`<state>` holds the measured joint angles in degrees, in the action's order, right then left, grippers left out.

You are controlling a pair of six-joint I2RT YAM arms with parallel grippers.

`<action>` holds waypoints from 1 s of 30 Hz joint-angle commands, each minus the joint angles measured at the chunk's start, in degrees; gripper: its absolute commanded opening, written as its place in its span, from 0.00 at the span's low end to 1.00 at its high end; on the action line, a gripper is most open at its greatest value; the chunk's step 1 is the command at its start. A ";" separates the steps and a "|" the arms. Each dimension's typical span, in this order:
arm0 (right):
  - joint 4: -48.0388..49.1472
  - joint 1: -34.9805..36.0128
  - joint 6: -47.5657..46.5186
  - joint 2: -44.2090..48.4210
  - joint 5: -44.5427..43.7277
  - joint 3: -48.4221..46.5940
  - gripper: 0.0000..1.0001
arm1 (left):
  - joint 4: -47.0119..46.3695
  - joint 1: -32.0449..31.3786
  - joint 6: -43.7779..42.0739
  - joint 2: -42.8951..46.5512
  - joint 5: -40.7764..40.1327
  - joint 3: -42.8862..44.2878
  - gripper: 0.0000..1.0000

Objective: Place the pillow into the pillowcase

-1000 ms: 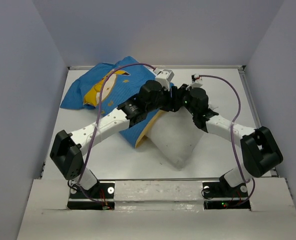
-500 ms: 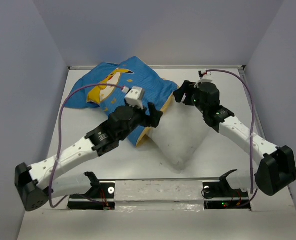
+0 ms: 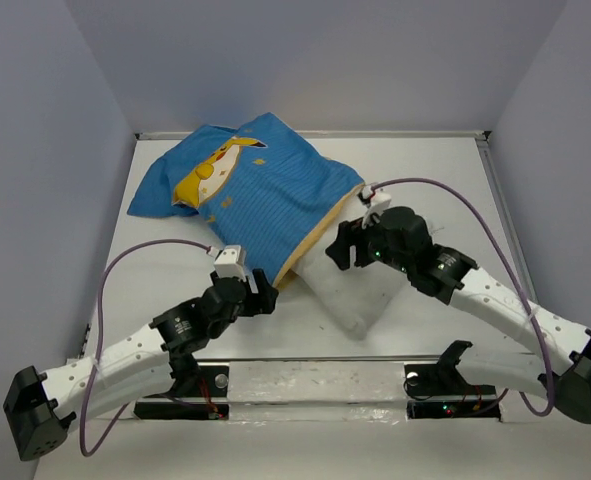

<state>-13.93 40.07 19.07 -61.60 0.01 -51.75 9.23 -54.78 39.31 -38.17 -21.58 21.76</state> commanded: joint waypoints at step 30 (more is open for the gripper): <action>15.23 18.11 1.83 -2.04 -18.29 -2.66 0.00 | -16.09 8.73 -19.71 -28.95 24.37 43.18 0.00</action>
<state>-12.21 57.34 16.97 -69.97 -24.88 -57.23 -2.68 -45.39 21.98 -63.00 -9.63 57.01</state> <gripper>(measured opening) 0.036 0.019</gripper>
